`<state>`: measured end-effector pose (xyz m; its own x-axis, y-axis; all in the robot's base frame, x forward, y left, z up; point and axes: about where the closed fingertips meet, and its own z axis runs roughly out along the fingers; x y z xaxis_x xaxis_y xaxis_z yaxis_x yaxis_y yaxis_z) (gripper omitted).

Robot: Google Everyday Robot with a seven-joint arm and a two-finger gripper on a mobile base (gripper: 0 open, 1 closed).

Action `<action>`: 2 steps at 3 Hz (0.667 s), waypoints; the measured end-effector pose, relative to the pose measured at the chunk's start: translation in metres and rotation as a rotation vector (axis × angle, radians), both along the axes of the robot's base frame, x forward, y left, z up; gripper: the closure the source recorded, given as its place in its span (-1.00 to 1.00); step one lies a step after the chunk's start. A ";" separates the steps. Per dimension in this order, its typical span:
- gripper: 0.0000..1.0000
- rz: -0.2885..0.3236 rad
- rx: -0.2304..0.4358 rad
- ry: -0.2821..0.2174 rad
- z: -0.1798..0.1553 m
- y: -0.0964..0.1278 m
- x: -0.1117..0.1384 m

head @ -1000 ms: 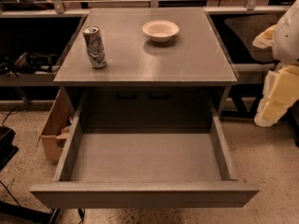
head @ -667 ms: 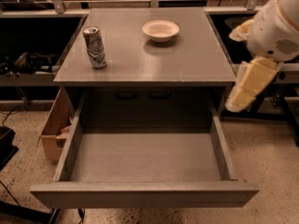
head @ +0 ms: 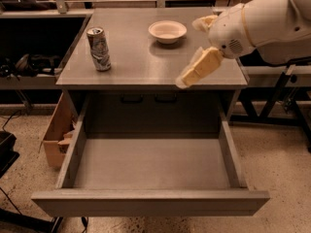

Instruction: Place redbull can into top drawer

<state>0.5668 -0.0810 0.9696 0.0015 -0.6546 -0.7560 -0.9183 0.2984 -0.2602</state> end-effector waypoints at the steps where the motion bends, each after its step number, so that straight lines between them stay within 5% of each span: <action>1: -1.00 0.000 0.209 -0.029 -0.006 0.040 0.040; 2: -1.00 -0.018 0.238 -0.042 -0.004 0.045 0.049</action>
Offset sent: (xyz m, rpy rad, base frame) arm 0.0362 0.0368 -0.0051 0.1889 -0.0256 0.0013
